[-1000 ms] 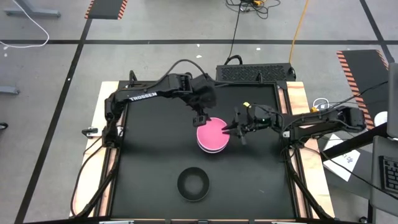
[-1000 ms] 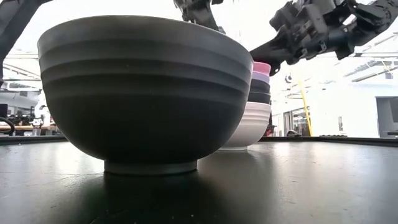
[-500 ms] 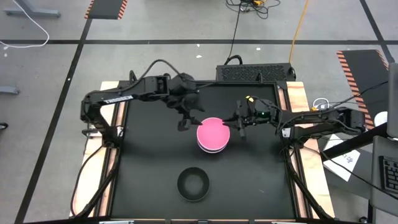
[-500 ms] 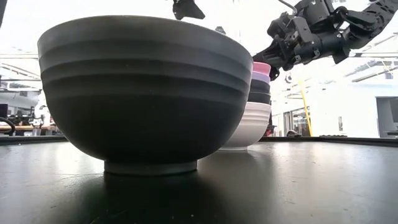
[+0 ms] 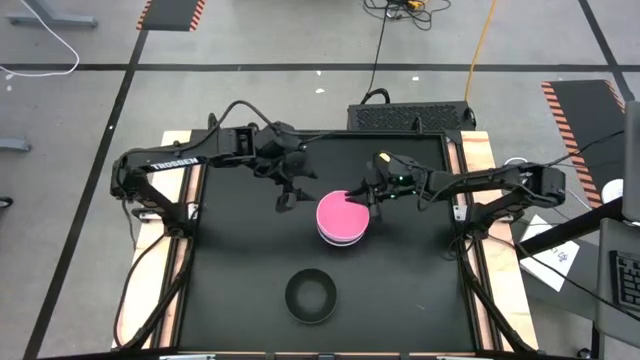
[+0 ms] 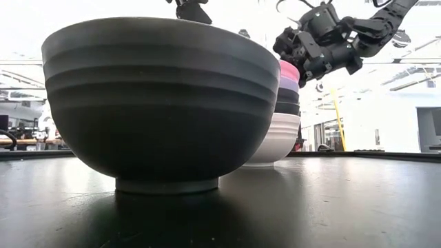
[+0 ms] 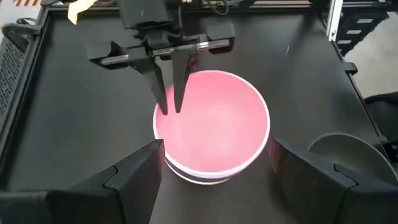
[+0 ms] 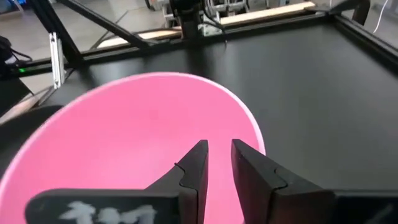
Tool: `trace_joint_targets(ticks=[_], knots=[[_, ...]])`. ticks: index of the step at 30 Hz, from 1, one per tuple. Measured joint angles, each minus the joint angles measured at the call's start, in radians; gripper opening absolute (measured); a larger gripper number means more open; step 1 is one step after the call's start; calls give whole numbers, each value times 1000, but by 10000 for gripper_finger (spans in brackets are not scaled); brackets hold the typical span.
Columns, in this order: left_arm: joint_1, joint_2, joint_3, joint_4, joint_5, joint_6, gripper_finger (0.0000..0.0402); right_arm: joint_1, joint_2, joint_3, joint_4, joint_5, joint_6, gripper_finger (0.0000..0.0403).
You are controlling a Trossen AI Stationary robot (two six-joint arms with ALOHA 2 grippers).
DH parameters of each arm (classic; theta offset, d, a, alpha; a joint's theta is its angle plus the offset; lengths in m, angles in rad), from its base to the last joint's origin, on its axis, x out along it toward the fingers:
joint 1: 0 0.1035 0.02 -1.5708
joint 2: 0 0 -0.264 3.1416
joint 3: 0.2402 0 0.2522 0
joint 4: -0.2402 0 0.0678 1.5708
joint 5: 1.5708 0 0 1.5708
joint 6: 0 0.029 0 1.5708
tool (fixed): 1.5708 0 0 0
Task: Nest bowls inside each other
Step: Stack the pink bowl on top of the purple bowl
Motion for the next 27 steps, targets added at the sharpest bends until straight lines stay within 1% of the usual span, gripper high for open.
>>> trace_joint_targets(ticks=[6, 9, 14, 17, 19, 21, 23, 25, 27], knots=[[-11, -30, -1, 9, -1, 18, 294, 5, -16, 5, -2, 0, -1, 61], [-18, -55, 1, 7, -3, 18, 294, 31, -41, 5, 3, 2, -9, 61], [-33, -77, 0, -12, -52, 19, 294, 133, -51, 7, 34, 5, -2, 61], [-43, -86, -8, -11, -58, 18, 294, 209, -51, 7, 34, 86, -1, 61], [-53, -115, -43, -17, -64, 17, 294, 244, -51, 7, 34, 134, -1, 61], [-64, -148, -81, 22, -65, 15, 294, 262, -51, 7, 38, 139, 9, 61], [-71, -209, -136, 32, -85, 2, 294, 277, -50, 6, 43, 158, 26, 61], [-74, -269, -190, 90, -104, -12, 294, 285, -41, 6, 52, 187, 25, 61], [-75, -335, -245, 127, -116, -36, 294, 283, -26, 4, 68, 188, 37, 61]])
